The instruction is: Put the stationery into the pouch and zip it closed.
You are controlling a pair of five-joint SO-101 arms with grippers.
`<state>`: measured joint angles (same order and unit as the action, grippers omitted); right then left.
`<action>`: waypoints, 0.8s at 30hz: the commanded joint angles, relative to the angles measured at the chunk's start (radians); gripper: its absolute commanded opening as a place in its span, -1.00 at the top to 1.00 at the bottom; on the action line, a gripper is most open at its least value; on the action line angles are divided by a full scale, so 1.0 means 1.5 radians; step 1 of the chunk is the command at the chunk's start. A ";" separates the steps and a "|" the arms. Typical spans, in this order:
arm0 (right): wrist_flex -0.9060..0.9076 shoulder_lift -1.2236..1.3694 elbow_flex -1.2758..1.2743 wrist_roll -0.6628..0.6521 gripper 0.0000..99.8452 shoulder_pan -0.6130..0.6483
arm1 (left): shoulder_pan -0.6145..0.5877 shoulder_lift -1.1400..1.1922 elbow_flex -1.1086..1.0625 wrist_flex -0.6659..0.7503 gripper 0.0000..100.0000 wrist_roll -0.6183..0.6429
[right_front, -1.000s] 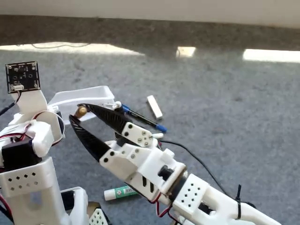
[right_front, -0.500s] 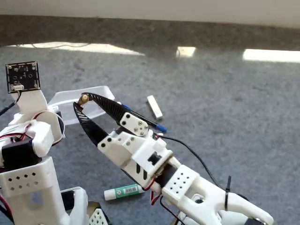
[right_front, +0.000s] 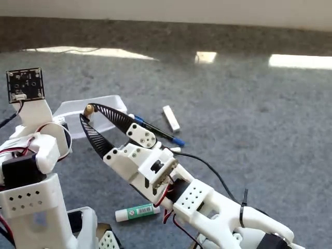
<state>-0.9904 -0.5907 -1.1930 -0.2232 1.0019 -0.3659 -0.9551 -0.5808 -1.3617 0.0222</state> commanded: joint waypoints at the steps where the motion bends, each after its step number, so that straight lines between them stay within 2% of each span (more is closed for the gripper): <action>1: 0.050 -0.008 0.007 -0.002 0.80 0.008 | 0.013 0.004 0.016 0.014 0.98 -0.007; 11: 0.177 -0.117 0.006 0.000 0.80 0.009 | 0.013 0.005 0.015 0.014 0.98 -0.007; 14: 0.227 -0.163 0.006 0.038 0.80 0.007 | 0.013 0.005 0.015 0.014 0.98 -0.007; 17: 0.311 -0.225 0.011 0.072 0.80 0.003 | 0.012 0.005 0.015 0.014 0.98 -0.006; 24: 0.525 -0.358 0.047 0.074 0.80 0.006 | 0.012 0.004 0.002 0.014 0.99 -0.007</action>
<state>-0.2984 -1.0587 -1.1884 -0.1204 1.0035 -0.3659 -0.9551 -0.5808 -1.3617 0.0222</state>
